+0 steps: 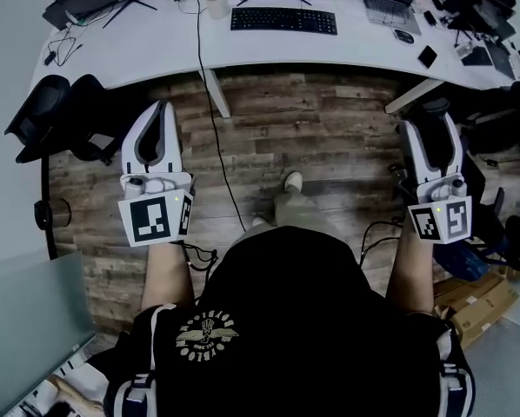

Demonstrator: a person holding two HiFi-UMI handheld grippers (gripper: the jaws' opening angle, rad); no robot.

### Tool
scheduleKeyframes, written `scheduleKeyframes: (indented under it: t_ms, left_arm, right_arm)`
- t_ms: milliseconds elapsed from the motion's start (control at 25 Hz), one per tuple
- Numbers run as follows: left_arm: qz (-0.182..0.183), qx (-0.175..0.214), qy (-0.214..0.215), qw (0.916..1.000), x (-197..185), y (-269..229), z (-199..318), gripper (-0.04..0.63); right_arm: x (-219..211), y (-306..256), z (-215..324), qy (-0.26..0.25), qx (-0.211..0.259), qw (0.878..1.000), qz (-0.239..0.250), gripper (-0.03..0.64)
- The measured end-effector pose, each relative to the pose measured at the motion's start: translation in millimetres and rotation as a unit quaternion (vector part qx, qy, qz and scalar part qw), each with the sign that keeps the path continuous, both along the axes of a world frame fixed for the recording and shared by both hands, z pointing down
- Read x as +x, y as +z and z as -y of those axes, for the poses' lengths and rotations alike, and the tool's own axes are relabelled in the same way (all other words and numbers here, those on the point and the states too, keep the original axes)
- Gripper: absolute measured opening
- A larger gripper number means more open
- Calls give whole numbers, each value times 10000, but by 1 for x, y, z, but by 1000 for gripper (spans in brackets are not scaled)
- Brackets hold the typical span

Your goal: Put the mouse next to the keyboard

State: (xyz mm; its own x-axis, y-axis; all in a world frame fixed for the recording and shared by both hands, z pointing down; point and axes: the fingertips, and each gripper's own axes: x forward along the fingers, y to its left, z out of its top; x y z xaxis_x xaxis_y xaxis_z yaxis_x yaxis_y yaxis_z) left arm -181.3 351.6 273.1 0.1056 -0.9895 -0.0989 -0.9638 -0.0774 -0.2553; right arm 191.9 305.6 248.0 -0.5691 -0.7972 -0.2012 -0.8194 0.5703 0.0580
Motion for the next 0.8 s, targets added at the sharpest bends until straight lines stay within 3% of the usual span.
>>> scheduleKeyframes:
  t_ms: [800]
  left_arm:
    - [199, -249, 123, 9994, 32, 13, 127, 2]
  right_arm:
    - [27, 19, 133, 90, -175, 9995, 245, 285]
